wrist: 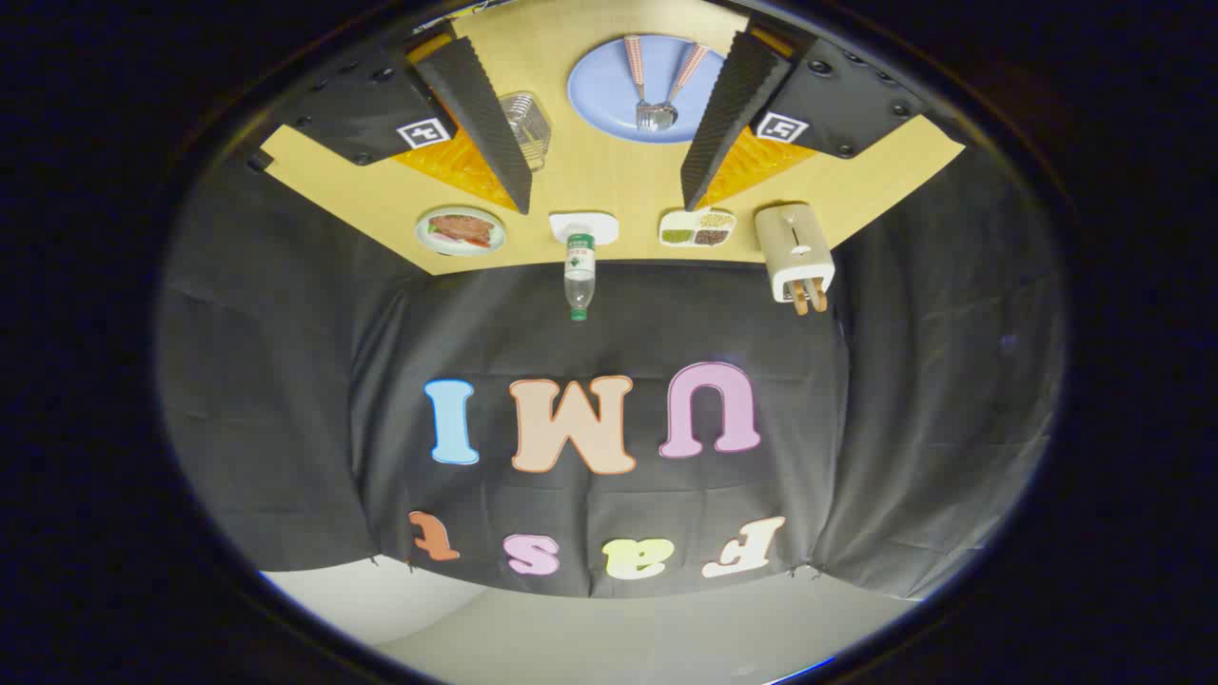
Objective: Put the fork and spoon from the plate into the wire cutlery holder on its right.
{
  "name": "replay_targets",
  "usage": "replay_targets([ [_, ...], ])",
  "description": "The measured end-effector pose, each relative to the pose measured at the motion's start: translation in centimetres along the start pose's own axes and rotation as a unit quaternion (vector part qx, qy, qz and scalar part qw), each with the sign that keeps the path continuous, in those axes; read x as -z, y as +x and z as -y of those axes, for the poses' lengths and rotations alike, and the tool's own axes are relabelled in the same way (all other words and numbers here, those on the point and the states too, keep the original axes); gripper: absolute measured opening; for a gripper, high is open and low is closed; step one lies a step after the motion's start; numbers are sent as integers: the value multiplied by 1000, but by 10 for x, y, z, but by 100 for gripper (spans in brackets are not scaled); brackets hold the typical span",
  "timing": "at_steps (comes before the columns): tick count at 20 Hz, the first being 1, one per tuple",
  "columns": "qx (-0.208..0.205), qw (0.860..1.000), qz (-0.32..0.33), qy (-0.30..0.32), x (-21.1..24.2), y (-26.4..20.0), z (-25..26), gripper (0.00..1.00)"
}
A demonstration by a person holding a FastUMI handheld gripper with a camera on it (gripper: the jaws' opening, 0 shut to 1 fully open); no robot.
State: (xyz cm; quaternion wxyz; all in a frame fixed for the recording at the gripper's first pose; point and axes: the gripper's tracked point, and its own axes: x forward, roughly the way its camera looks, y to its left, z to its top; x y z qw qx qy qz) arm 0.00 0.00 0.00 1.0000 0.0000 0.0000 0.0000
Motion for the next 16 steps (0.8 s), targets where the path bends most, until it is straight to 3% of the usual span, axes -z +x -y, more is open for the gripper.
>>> replay_targets([
  [16,-32,998,-51,-6,41,21,-9,100],
])
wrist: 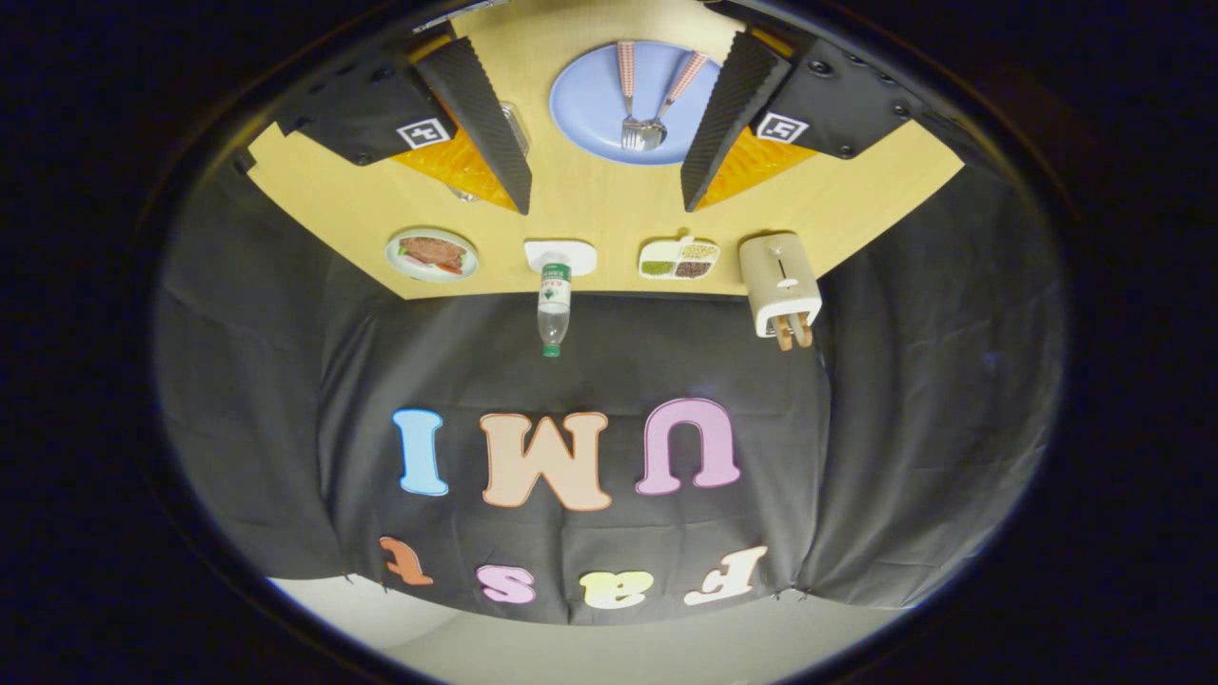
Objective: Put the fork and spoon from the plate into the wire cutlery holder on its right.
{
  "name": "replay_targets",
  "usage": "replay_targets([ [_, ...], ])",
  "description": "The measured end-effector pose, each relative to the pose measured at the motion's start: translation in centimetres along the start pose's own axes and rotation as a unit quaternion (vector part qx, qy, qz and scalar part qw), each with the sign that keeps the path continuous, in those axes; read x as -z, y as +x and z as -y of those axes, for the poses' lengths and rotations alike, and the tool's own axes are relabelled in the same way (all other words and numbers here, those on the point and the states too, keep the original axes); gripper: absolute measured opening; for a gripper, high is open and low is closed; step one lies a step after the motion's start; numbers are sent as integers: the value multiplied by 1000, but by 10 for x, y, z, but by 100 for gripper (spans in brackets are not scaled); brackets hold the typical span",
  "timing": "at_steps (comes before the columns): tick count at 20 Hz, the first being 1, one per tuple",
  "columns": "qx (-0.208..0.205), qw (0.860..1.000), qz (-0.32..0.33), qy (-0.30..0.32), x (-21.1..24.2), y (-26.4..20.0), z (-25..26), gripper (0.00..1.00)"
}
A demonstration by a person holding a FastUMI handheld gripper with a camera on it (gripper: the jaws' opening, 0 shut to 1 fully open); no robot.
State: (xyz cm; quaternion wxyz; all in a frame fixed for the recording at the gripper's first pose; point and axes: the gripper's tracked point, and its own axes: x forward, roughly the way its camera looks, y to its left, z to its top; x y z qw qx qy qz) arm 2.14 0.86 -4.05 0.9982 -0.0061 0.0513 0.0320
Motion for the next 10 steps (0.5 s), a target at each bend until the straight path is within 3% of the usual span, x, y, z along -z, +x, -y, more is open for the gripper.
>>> replay_targets([
  [10,-20,998,-57,-30,56,14,-7,100],
])
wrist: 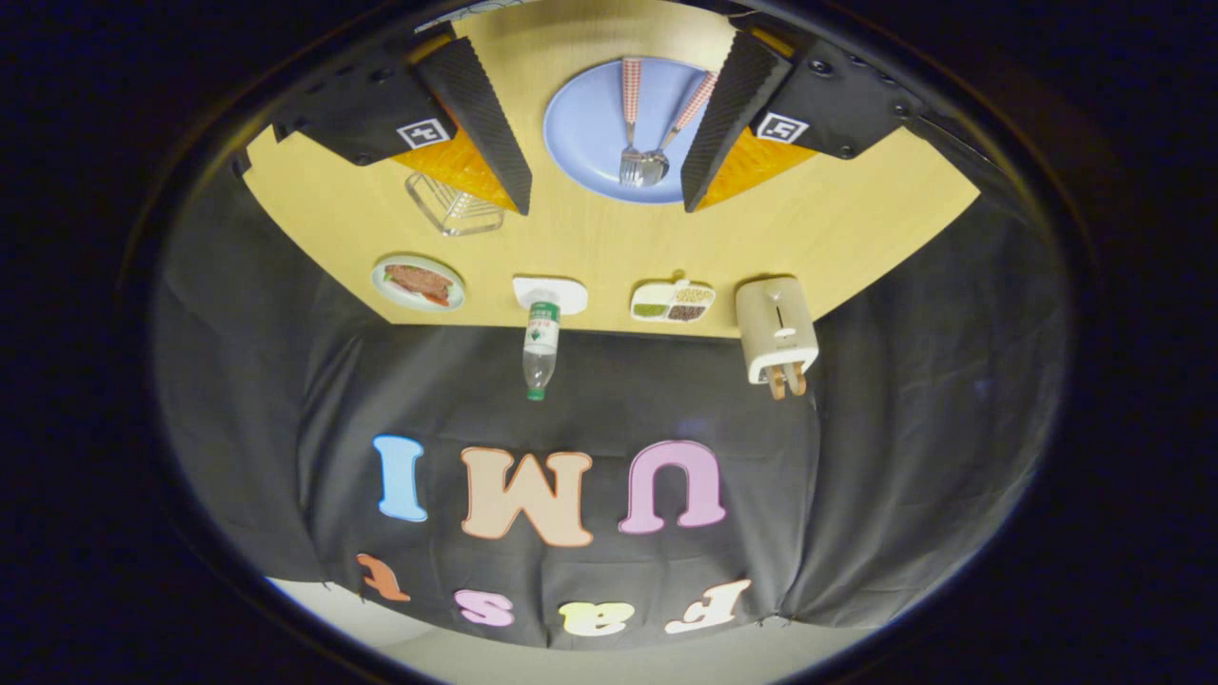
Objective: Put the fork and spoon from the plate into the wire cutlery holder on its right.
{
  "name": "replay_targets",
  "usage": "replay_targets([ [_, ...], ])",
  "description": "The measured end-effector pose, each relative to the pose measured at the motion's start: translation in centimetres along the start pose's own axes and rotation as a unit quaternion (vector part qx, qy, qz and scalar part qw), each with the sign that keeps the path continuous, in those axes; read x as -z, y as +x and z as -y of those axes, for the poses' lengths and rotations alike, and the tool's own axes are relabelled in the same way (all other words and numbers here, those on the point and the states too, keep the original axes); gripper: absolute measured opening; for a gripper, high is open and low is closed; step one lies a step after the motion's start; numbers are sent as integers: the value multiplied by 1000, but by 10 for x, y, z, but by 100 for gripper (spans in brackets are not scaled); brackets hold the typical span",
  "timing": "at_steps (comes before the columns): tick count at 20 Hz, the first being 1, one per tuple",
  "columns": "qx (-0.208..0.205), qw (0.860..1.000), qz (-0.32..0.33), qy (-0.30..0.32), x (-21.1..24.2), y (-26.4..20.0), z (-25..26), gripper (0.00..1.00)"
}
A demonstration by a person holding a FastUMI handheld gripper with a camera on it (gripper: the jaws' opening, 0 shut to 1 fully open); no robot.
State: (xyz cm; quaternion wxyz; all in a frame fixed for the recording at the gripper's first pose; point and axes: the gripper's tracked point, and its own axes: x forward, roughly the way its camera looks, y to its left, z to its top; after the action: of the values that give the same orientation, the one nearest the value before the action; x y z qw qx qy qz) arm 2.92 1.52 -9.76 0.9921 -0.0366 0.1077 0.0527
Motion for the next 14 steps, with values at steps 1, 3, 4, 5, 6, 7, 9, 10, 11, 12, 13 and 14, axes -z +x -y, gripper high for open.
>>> replay_targets([
  [1,-2,1000,-7,0,7,3,-1,100],
  [3,-5,1000,-25,-2,26,9,-3,100],
  [4,-5,999,-33,-2,33,13,-4,100],
  [5,-5,999,-44,0,42,17,-3,100],
  [6,-6,999,-54,4,53,21,-3,100],
  [7,-4,998,-63,8,62,24,-2,100],
  [9,-2,997,-79,12,78,31,-1,100],
  [10,-1,996,-88,11,87,33,-2,100],
  [11,-2,995,-98,10,96,34,-3,100],
  [12,-6,994,-108,11,103,35,-5,100],
  [13,-10,993,-116,11,110,37,-8,100],
  [14,-11,992,-124,8,115,38,-10,100],
])
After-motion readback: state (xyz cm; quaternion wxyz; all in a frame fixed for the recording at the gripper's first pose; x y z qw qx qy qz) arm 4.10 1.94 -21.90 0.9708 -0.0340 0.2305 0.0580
